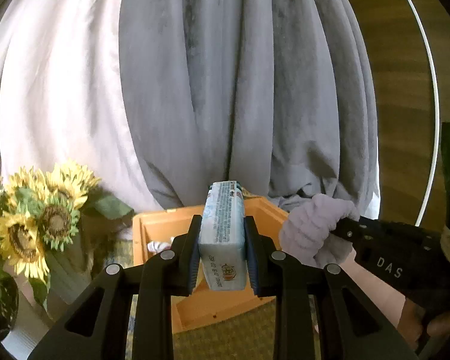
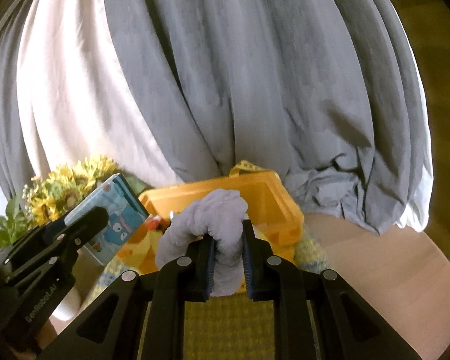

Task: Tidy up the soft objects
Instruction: 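Lift the tissue box and lavender towel and carry both over the crate, then open both tools to drop the tissue box and towel into the crate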

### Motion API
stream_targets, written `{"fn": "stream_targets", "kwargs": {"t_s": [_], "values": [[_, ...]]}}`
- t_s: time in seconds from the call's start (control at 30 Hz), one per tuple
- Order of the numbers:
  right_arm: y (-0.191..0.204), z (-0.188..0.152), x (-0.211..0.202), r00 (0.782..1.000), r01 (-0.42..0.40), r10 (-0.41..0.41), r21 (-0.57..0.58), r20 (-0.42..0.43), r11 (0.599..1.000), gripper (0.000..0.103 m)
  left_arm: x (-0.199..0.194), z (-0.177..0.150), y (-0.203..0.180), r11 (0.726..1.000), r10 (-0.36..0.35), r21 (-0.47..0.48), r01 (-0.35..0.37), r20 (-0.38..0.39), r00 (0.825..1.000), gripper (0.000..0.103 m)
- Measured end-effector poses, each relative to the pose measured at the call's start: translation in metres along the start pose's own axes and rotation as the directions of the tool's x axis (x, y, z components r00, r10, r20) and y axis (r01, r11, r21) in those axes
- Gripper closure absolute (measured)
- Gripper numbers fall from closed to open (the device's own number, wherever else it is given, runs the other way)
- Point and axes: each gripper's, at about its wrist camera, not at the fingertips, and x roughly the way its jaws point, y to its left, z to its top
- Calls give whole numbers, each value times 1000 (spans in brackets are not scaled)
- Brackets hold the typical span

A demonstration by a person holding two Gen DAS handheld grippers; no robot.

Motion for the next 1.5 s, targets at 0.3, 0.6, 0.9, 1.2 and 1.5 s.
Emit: {"fn": "stream_targets", "kwargs": {"t_s": [0.3, 0.6, 0.9, 1.2, 1.5], "values": [[0, 27, 13, 998, -1, 2, -14, 68, 1000, 86, 20, 15, 0, 1000, -1, 11, 0, 28, 1000, 77], [-8, 45, 43, 997, -9, 12, -38, 78, 999, 86, 42, 23, 0, 1000, 18, 19, -19, 25, 1000, 76], [-17, 50, 84, 999, -33, 34, -44, 16, 998, 86, 74, 18, 4, 999, 41, 24, -40, -15, 999, 76], [-25, 43, 132, 995, -52, 49, -30, -87, 998, 86, 114, 8, 10, 999, 48, 3, -48, -80, 996, 76], [-31, 35, 175, 969, -67, 65, 1, -240, 998, 85, 145, -2, 8, 998, 61, 13, -60, -143, 988, 65]]}}
